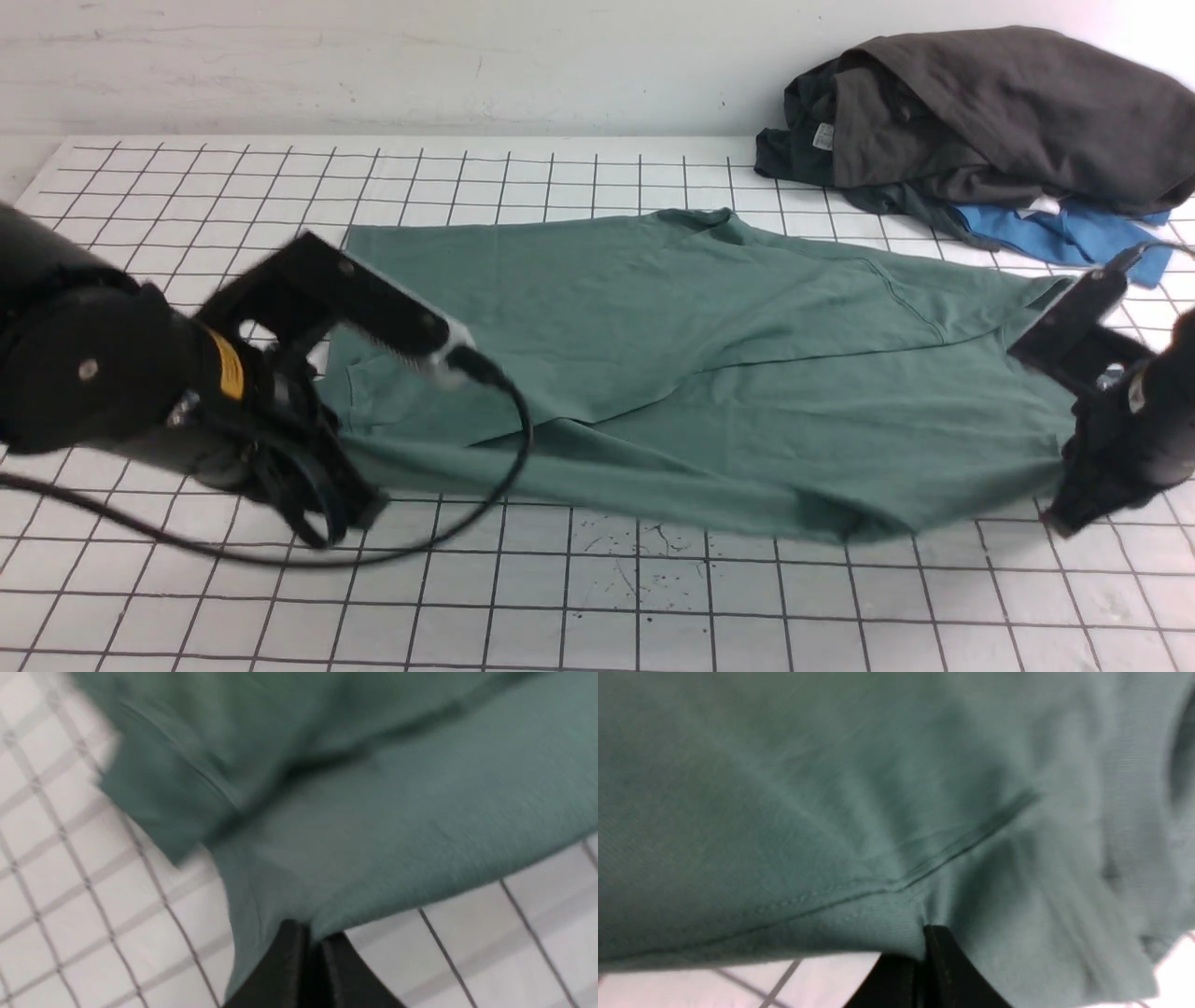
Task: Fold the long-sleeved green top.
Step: Use both arms to drag the lower edge of the fabric forward and fold it over the upper edge
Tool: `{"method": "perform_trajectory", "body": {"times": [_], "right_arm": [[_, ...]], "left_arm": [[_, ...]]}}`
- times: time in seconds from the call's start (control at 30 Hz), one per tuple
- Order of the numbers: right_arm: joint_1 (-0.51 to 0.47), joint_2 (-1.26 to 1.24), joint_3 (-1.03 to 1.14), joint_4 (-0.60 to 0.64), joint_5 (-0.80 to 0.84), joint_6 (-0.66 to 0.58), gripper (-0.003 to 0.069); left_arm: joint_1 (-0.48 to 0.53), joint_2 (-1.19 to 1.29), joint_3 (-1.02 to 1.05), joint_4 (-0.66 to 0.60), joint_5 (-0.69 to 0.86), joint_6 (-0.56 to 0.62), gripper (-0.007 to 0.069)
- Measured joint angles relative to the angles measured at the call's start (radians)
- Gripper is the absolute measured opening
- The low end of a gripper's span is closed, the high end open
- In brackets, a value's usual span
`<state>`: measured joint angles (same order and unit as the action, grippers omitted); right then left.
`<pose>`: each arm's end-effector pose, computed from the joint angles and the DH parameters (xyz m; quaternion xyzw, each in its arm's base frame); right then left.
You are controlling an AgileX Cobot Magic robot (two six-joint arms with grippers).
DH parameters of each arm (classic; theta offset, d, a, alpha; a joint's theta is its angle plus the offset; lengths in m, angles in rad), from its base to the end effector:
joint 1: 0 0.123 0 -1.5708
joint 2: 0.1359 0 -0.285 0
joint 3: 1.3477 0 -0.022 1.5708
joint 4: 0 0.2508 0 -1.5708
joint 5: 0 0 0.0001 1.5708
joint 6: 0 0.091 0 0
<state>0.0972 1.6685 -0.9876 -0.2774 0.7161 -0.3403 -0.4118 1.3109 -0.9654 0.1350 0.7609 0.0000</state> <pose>0.3109 0.0139 0.1921 -0.3025 0.9387 -0.1184 0.1154 0.2422 -0.0966 0.2860 0.2299 0.9327 0.0013 0.2778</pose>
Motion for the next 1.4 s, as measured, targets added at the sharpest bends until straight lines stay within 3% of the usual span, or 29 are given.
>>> {"method": "perform_trajectory", "body": {"times": [0.27, 0.43, 0.53, 0.67, 0.7, 0.73, 0.8, 0.93, 1.0, 1.03, 1.1, 1.13, 1.2, 1.33, 1.37, 1.4], "right_arm": [[0.000, 0.144, -0.398, 0.106, 0.054, -0.008, -0.0002], [0.001, 0.395, -0.732, 0.113, 0.059, -0.006, -0.0002], [0.001, 0.517, -0.879, 0.119, 0.066, 0.063, 0.0001], [0.001, 0.626, -1.013, 0.119, 0.107, 0.168, 0.0062], [0.001, 0.663, -1.068, 0.124, 0.150, 0.208, 0.0119], [0.001, 0.666, -1.073, 0.124, 0.155, 0.208, 0.0127], [0.002, 0.682, -1.133, 0.146, 0.226, 0.234, 0.0235], [0.010, 0.675, -1.212, 0.239, 0.329, 0.188, 0.0291], [0.025, 0.667, -1.231, 0.371, 0.397, 0.069, 0.0266], [0.027, 0.667, -1.231, 0.385, 0.402, 0.069, 0.0261], [0.058, 0.677, -1.231, 0.550, 0.472, -0.116, 0.0171], [0.061, 0.679, -1.231, 0.561, 0.475, -0.128, 0.0171], [0.094, 0.728, -1.231, 0.675, 0.490, -0.264, 0.0067], [0.122, 0.837, -1.231, 0.712, 0.419, -0.406, -0.0003], [0.123, 0.837, -1.231, 0.718, 0.419, -0.413, -0.0004], [0.122, 0.848, -1.236, 0.727, 0.336, -0.450, -0.0010]], "left_arm": [[0.182, 0.263, -0.293, 0.013, -0.131, -0.044, -0.0004], [0.252, 0.581, -0.628, 0.025, -0.135, -0.048, 0.0016], [0.280, 0.756, -0.822, 0.025, -0.096, -0.048, 0.0091], [0.296, 0.914, -1.040, 0.033, -0.004, -0.048, 0.0270], [0.300, 0.981, -1.128, 0.034, 0.053, -0.048, 0.0373], [0.301, 0.981, -1.138, 0.034, 0.061, -0.048, 0.0386], [0.301, 1.039, -1.251, 0.034, 0.163, -0.048, 0.0534], [0.293, 1.039, -1.322, 0.027, 0.242, -0.031, 0.0591], [0.284, 1.025, -1.335, -0.006, 0.285, 0.012, 0.0567], [0.283, 1.023, -1.336, -0.011, 0.295, 0.017, 0.0563], [0.272, 1.019, -1.343, -0.103, 0.358, 0.094, 0.0487], [0.270, 1.019, -1.343, -0.119, 0.363, 0.099, 0.0480], [0.263, 1.035, -1.343, -0.230, 0.438, 0.167, 0.0375], [0.262, 1.072, -1.343, -0.349, 0.472, 0.233, 0.0216], [0.262, 1.074, -1.343, -0.349, 0.472, 0.236, 0.0206], [0.262, 1.085, -1.343, -0.376, 0.472, 0.252, 0.0148]]}}
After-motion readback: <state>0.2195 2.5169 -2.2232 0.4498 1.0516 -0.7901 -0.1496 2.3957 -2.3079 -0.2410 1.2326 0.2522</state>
